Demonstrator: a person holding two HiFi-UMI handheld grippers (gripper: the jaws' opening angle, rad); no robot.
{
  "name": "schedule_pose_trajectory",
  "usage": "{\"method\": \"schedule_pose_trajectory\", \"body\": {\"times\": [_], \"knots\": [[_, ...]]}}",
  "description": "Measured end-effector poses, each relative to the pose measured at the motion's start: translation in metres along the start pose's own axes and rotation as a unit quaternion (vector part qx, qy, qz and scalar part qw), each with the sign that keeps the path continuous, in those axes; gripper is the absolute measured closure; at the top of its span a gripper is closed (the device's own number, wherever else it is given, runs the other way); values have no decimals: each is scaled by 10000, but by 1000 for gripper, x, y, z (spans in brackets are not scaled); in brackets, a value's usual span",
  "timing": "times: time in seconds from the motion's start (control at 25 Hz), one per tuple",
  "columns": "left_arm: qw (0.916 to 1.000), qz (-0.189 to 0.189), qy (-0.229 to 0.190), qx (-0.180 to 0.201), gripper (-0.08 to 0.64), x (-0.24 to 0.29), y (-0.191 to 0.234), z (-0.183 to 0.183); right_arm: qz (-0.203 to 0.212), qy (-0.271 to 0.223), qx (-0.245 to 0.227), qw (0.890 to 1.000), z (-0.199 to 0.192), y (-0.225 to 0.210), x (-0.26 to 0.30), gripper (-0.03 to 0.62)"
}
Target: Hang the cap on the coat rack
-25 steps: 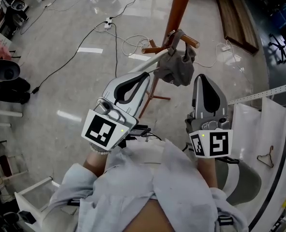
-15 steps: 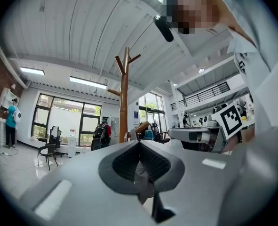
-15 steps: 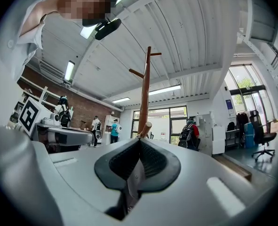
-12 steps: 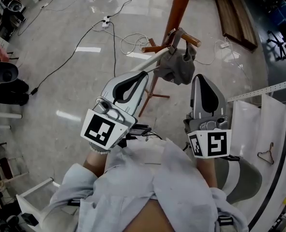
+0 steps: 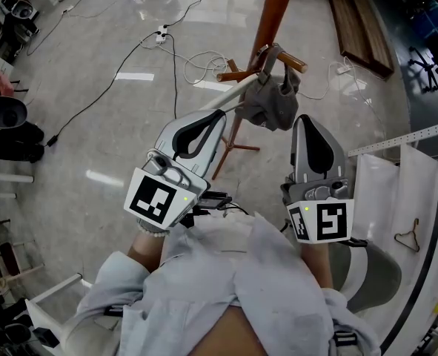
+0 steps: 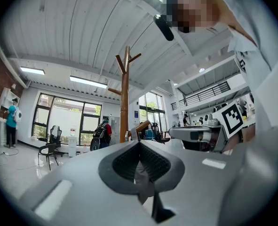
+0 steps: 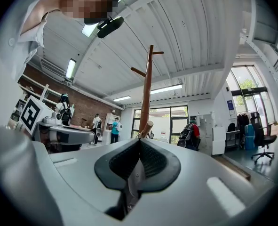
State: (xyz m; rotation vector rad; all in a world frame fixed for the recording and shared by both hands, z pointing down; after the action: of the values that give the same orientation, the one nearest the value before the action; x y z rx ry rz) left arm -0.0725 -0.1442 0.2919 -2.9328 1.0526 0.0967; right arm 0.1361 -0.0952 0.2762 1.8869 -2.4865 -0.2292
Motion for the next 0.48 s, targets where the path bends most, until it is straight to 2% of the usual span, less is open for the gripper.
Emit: {"method": "schedule_pose_trajectory", "body": {"times": [0.32,0.48], "knots": [[10000,-19,65,22,557,1,1,-1,42,24,-26,10000,-1,1,2,586],[9999,8,-110,60,557,2,2,0,45,37,-30,10000,-1,1,2,586]]}}
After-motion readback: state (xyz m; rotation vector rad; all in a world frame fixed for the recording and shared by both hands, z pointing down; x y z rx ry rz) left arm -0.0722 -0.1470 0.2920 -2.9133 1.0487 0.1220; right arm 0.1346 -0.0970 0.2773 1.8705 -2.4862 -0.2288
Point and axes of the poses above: the fingertips, and each gripper's own axes: x forward along the fingers, y to its left, z out of its top, the point moved 8 cm from there along -x, backward along the fingers, and after that the axes turned 1 degree about -x, right-handed, at the moved point
